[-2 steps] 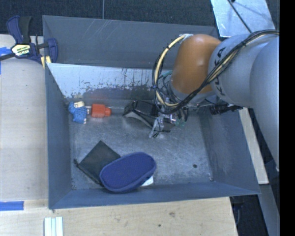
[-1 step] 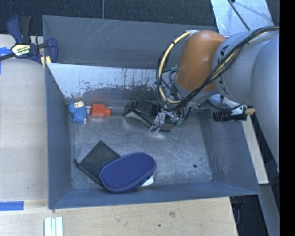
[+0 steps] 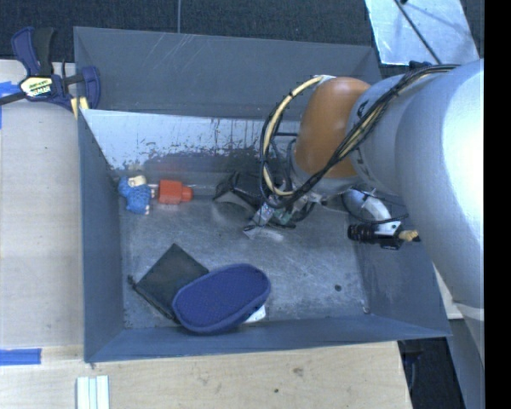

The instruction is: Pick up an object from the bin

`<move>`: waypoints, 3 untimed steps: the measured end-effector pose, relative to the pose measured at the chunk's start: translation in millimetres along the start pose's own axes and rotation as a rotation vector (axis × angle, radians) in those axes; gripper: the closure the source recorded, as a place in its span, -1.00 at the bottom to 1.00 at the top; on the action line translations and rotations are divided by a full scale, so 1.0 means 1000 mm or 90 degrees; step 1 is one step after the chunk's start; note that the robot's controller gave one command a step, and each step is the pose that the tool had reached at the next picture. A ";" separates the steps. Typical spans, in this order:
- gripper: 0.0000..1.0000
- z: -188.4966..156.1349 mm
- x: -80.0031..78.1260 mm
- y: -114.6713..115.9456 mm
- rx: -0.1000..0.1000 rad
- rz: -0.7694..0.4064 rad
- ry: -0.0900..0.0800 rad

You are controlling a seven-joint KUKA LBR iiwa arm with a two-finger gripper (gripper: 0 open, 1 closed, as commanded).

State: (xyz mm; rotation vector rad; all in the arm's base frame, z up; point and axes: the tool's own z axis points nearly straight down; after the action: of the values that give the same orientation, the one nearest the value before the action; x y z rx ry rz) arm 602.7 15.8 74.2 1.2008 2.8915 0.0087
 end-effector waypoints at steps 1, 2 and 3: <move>-1.00 -0.002 -0.002 0.001 0.003 -0.003 0.001; 1.00 -0.003 -0.004 0.000 0.003 -0.002 -0.002; 1.00 -0.036 -0.003 -0.001 0.009 -0.004 0.008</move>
Offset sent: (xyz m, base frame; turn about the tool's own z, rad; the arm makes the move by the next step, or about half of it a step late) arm 0.0000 0.0000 0.0000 0.0000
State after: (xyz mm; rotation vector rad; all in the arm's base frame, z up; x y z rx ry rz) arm 603.6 12.6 110.2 1.1971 2.9112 -0.0049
